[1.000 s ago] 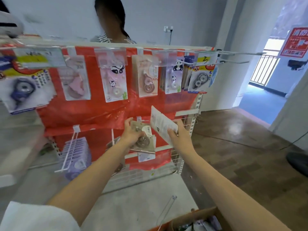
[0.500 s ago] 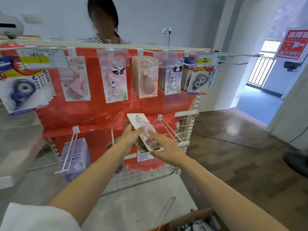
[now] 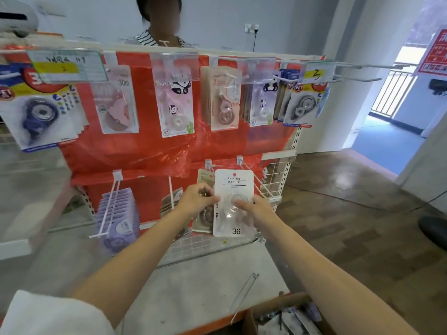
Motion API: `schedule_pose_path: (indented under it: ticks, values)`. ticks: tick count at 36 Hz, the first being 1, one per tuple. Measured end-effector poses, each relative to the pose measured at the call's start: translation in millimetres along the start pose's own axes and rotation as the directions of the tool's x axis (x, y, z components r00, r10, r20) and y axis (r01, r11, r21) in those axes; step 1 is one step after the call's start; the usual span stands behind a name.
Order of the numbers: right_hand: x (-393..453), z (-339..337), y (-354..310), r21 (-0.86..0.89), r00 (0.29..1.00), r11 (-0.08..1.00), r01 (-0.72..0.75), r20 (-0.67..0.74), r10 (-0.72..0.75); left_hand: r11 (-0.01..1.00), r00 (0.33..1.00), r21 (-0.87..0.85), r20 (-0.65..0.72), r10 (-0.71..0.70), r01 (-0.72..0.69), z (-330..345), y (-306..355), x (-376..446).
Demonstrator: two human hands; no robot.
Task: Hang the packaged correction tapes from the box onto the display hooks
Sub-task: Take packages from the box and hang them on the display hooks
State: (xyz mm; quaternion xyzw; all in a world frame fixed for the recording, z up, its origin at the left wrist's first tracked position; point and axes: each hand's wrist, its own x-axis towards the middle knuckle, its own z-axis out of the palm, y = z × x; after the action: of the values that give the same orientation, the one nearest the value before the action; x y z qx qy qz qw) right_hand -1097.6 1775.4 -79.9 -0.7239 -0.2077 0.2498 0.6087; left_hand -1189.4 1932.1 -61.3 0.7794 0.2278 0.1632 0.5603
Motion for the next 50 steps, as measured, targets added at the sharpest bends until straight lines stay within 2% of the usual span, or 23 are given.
schedule_pose_path:
  ticks: [6, 11, 16, 19, 24, 29, 34, 42, 50]
  values:
    - [2, -8, 41, -0.034, 0.988, 0.987, -0.154, 0.005, 0.154, 0.991, 0.985, -0.05, -0.114, -0.132, 0.127, -24, -33, -3]
    - [2, -1, 73, -0.055, 0.963, 0.962, -0.268, 0.022, 0.27, 0.996, 0.995, 0.014, -0.042, -0.09, 0.091, -28, -43, -20]
    - [-12, 9, 76, -0.044, 0.965, 0.97, -0.239, 0.099, 0.243, 0.994, 0.997, 0.107, 0.074, -0.008, 0.0, -19, -52, -34]
    - [-12, 12, 81, -0.098, 0.971, 0.972, -0.215, 0.086, 0.223, 0.988, 0.988, 0.152, 0.15, -0.041, 0.018, -11, -63, -43]
    - [-9, 15, 81, -0.137, 0.97, 0.963, -0.234, 0.041, 0.241, 0.97, 0.989, 0.243, 0.138, -0.053, 0.018, -3, -83, -53]
    - [0, 16, 79, -0.107, 0.956, 0.951, -0.29, 0.003, 0.292, 0.965, 0.977, 0.172, 0.039, -0.207, 0.198, -4, -104, -56]
    - [4, 18, 68, -0.095, 0.955, 0.951, -0.295, 0.0, 0.297, 0.917, 0.906, -0.087, -0.145, -0.397, 0.388, -11, -111, -56]
    - [11, 23, 64, -0.111, 0.946, 0.94, -0.322, 0.0, 0.324, 0.876, 0.84, -0.249, -0.268, -0.471, 0.412, -28, -122, -56]
    - [10, 24, 64, -0.078, 0.936, 0.933, -0.351, -0.03, 0.35, 0.859, 0.82, -0.221, -0.262, -0.509, 0.462, -28, -135, -49]
